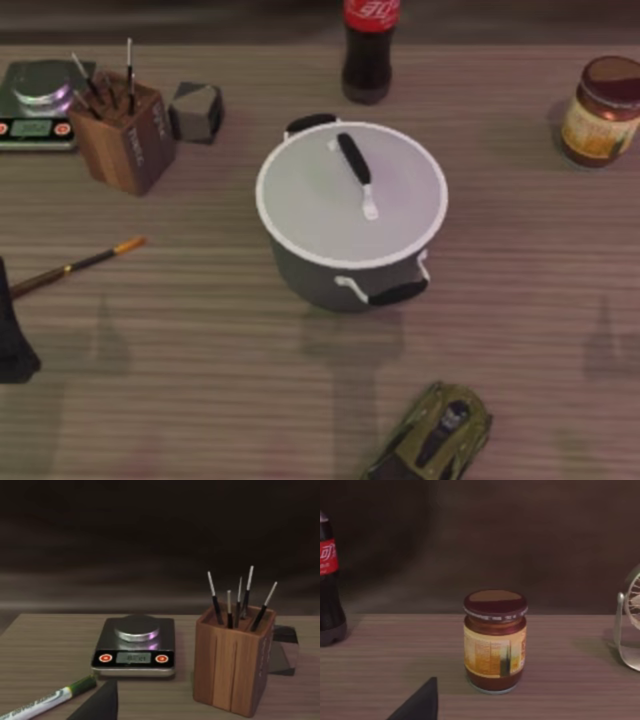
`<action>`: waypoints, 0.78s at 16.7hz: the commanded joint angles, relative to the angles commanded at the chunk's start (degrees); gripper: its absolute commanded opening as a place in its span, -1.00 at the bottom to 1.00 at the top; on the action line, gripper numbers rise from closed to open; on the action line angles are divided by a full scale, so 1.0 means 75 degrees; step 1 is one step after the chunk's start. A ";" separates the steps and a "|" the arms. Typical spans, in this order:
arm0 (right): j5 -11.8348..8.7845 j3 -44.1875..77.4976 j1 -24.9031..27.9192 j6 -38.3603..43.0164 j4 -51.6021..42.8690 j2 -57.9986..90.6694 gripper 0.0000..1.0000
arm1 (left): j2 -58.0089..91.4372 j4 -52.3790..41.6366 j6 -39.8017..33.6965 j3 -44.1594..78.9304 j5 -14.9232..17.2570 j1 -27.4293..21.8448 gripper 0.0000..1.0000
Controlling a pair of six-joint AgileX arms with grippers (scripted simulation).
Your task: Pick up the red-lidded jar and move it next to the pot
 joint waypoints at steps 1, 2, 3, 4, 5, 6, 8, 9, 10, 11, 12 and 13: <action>0.0000 0.0000 0.0000 0.0000 0.0000 0.0000 1.00 | 0.0000 0.0000 0.0000 0.0000 0.0000 0.0000 1.00; 0.0000 0.0000 0.0000 0.0000 0.0000 0.0000 1.00 | 0.0000 0.0000 0.0000 0.0000 0.0000 0.0000 1.00; -0.0039 0.0042 -0.0003 0.0002 0.0030 0.0068 1.00 | 0.0000 0.0000 0.0000 0.0000 0.0000 0.0000 1.00; -0.0117 0.0126 -0.0013 0.0005 0.0092 0.0209 1.00 | 0.0000 0.0000 0.0000 0.0000 0.0000 0.0000 1.00; -0.0231 0.0252 -0.0030 0.0009 0.0184 0.0423 1.00 | 0.0000 0.0000 0.0000 0.0000 0.0000 0.0000 1.00; -0.0386 0.0428 -0.0061 0.0014 0.0312 0.0723 1.00 | 0.0000 0.0000 0.0000 0.0000 0.0000 0.0000 1.00; -0.0793 0.0902 -0.0153 0.0028 0.0655 0.1537 1.00 | 0.0000 0.0000 0.0000 0.0000 0.0000 0.0000 1.00; -0.1037 0.1189 -0.0211 0.0037 0.0863 0.2030 1.00 | 0.0000 0.0000 0.0000 0.0000 0.0000 0.0000 1.00; -0.1307 0.1509 -0.0277 0.0047 0.1094 0.2577 1.00 | 0.0000 0.0000 0.0000 0.0000 0.0000 0.0000 1.00; -0.1609 0.1865 -0.0351 0.0059 0.1354 0.3188 1.00 | 0.0000 0.0000 0.0000 0.0000 0.0000 0.0000 1.00; -0.1931 0.2246 -0.0430 0.0071 0.1631 0.3840 1.00 | 0.0000 0.0000 0.0000 0.0000 0.0000 0.0000 1.00; -0.2272 0.2649 -0.0514 0.0084 0.1924 0.4529 1.00 | 0.0000 0.0000 0.0000 0.0000 0.0000 0.0000 1.00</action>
